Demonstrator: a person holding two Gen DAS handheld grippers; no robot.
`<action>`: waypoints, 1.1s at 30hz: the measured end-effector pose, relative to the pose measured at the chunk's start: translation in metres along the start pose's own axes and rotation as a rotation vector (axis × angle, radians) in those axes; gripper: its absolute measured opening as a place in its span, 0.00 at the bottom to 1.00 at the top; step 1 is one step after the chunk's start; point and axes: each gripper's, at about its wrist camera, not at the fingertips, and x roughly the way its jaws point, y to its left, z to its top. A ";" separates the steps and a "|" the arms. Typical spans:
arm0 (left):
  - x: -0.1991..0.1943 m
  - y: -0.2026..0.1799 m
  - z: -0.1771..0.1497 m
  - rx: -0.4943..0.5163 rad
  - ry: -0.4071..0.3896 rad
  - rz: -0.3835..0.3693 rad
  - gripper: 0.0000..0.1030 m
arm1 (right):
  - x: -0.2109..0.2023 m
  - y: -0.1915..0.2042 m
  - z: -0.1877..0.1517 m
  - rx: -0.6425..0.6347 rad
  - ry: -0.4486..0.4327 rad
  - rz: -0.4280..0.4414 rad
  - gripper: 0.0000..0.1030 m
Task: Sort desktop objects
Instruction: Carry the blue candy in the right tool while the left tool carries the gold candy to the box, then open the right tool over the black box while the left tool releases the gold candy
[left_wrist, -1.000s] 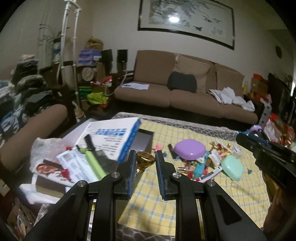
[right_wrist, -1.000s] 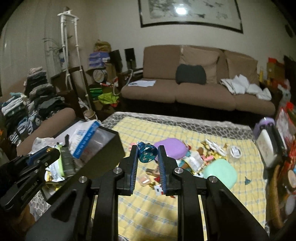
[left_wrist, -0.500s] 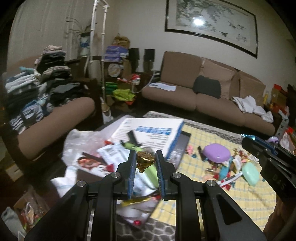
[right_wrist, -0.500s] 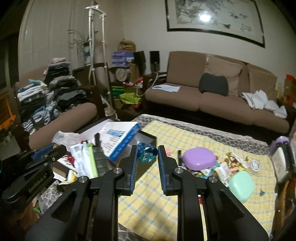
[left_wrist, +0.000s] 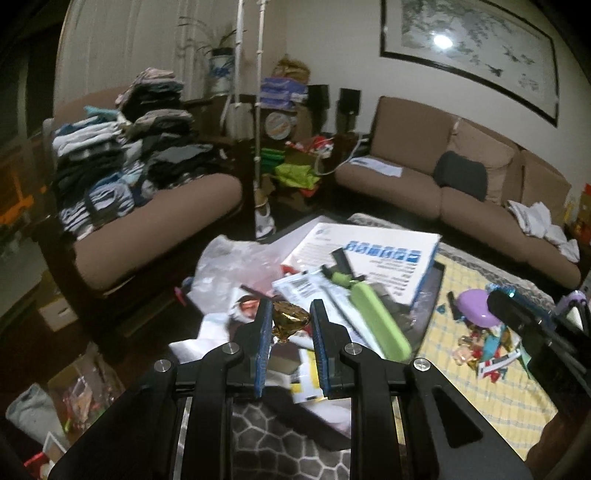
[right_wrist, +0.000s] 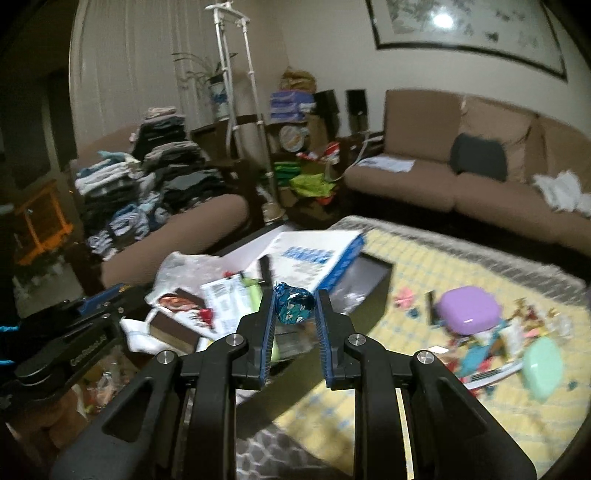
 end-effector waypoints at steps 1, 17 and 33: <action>0.002 0.002 0.000 -0.012 0.010 0.003 0.20 | 0.006 0.002 -0.002 0.005 0.009 0.018 0.19; 0.067 0.025 0.019 -0.210 0.117 -0.117 0.20 | 0.096 -0.009 0.005 0.203 0.083 0.291 0.19; 0.077 0.027 0.009 -0.288 0.215 -0.188 0.81 | 0.086 -0.039 -0.001 0.233 0.105 0.332 0.61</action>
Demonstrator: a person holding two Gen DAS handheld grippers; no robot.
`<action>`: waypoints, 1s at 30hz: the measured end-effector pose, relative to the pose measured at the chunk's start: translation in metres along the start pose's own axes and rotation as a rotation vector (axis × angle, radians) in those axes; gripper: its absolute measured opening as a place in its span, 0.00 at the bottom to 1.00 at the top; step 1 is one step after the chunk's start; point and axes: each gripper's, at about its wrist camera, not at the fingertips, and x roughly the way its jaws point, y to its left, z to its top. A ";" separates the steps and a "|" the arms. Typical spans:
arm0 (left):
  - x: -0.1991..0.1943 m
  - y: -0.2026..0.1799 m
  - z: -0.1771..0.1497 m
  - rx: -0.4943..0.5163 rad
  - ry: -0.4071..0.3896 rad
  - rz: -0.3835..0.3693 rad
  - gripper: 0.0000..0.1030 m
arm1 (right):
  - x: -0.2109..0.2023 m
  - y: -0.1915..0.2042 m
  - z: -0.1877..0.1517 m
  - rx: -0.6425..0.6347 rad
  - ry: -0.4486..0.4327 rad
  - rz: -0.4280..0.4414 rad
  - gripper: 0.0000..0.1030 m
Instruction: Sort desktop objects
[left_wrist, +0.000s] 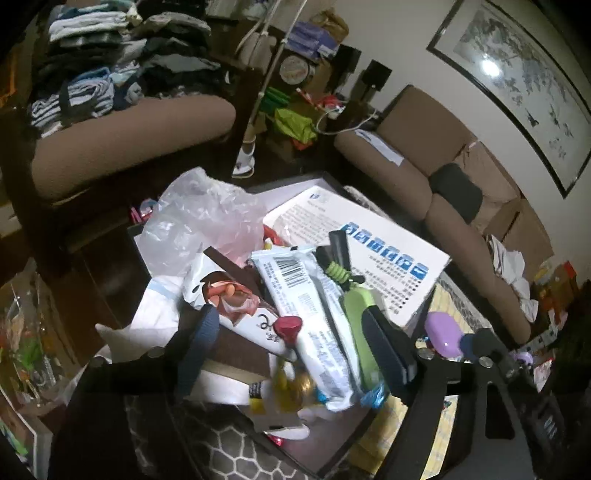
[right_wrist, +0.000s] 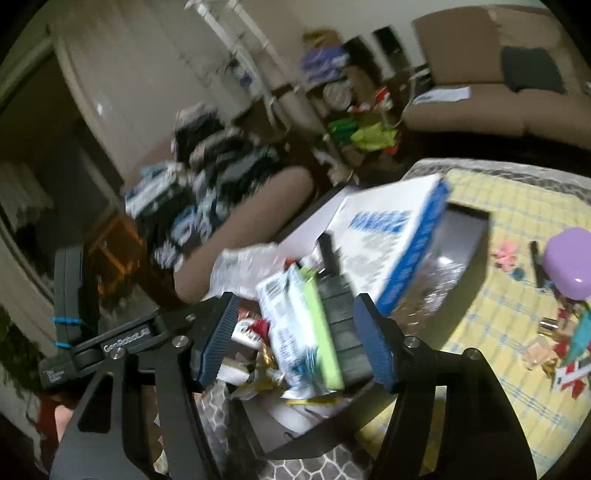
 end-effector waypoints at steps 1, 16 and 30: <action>-0.003 -0.003 -0.002 0.008 -0.005 -0.008 0.81 | -0.011 -0.008 0.001 0.020 -0.020 -0.013 0.61; 0.026 -0.163 -0.099 0.466 0.080 -0.188 0.86 | -0.182 -0.150 -0.024 0.360 -0.352 -0.203 0.61; 0.108 -0.206 -0.140 0.559 0.197 0.088 0.86 | -0.152 -0.228 -0.076 0.224 0.035 -0.567 0.61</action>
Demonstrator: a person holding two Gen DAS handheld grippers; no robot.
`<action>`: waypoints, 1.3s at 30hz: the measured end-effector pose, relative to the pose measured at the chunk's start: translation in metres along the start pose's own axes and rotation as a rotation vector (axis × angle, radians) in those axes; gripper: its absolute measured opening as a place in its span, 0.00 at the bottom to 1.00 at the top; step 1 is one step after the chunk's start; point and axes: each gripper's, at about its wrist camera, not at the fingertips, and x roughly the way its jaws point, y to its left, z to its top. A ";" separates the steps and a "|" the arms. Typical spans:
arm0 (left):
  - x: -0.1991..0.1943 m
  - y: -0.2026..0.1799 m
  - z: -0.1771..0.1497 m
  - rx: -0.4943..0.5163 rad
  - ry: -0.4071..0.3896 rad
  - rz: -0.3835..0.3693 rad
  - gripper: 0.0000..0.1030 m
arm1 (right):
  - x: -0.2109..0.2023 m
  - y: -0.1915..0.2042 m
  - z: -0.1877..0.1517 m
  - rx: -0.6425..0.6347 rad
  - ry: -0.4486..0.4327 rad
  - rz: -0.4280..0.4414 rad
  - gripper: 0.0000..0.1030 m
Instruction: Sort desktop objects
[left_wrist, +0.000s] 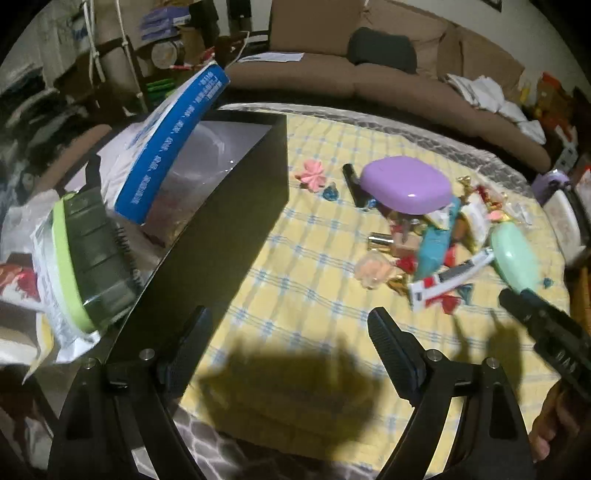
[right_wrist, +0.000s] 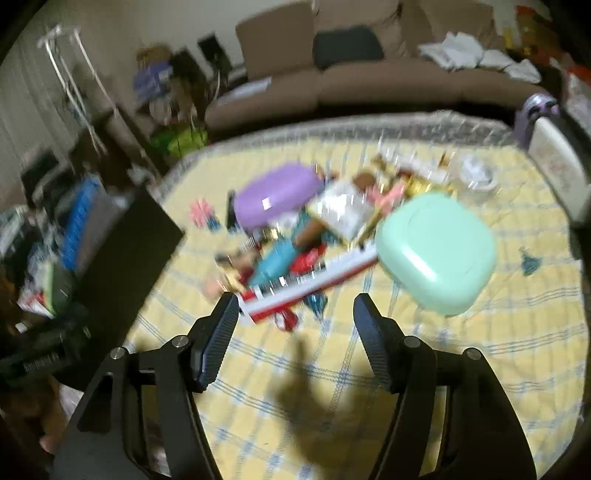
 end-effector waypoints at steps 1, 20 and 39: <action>0.004 0.000 0.001 -0.002 -0.001 -0.021 0.86 | 0.013 -0.001 -0.003 -0.005 0.019 -0.001 0.59; 0.086 -0.081 0.012 0.189 -0.017 -0.131 0.85 | 0.041 -0.011 -0.016 -0.047 0.053 0.005 0.10; 0.064 -0.047 0.001 0.067 0.016 -0.264 0.01 | -0.026 -0.045 -0.002 0.034 -0.041 -0.024 0.11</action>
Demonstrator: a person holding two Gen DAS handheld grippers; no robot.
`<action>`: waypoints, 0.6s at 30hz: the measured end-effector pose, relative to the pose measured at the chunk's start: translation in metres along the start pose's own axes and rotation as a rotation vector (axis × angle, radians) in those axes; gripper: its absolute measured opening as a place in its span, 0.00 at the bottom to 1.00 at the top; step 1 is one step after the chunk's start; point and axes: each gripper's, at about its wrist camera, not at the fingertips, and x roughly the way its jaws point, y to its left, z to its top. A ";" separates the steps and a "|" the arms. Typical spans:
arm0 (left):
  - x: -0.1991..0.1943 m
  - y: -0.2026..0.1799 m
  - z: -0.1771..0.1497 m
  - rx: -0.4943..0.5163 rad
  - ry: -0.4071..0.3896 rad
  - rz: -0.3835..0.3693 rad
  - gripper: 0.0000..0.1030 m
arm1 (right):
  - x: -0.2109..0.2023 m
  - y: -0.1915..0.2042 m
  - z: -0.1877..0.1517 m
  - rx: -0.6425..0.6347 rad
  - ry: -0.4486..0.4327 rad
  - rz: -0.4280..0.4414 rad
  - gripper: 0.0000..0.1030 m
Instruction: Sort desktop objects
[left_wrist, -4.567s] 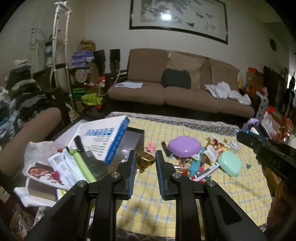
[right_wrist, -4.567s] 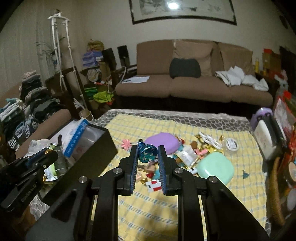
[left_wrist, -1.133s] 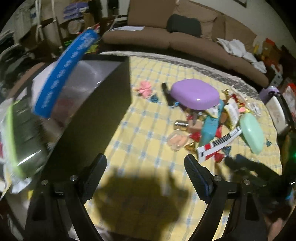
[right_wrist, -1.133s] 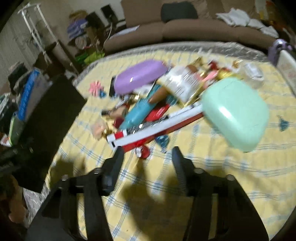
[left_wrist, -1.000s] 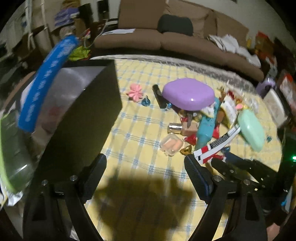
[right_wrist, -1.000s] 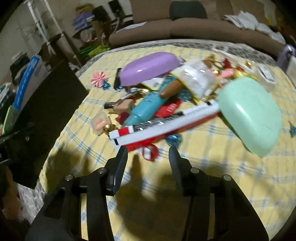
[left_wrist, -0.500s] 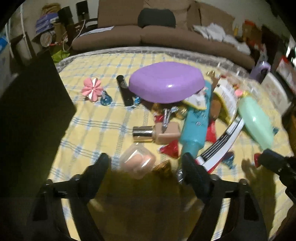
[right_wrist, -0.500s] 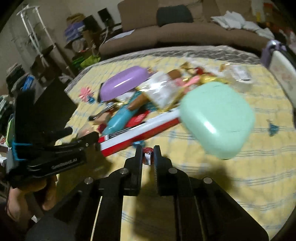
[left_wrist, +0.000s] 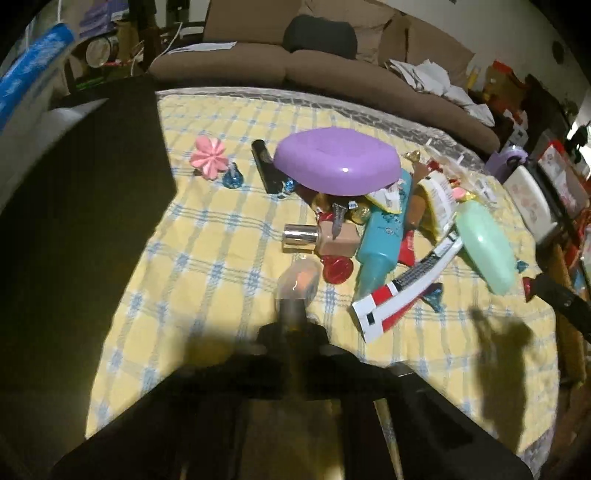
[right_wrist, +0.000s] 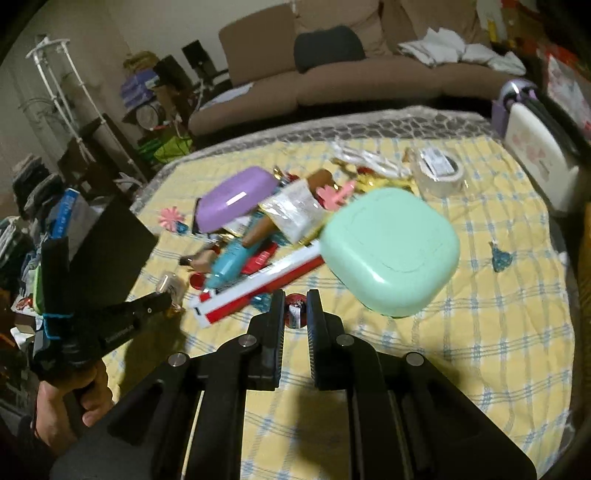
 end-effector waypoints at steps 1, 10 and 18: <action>-0.011 0.004 0.000 -0.021 -0.011 -0.017 0.01 | -0.003 0.003 0.001 -0.006 -0.002 0.008 0.10; -0.032 0.018 0.005 -0.028 -0.041 0.034 0.42 | -0.019 0.023 0.005 -0.024 -0.028 0.039 0.11; 0.030 0.000 0.013 -0.004 -0.048 0.069 0.66 | -0.016 0.023 0.004 -0.040 -0.021 0.027 0.11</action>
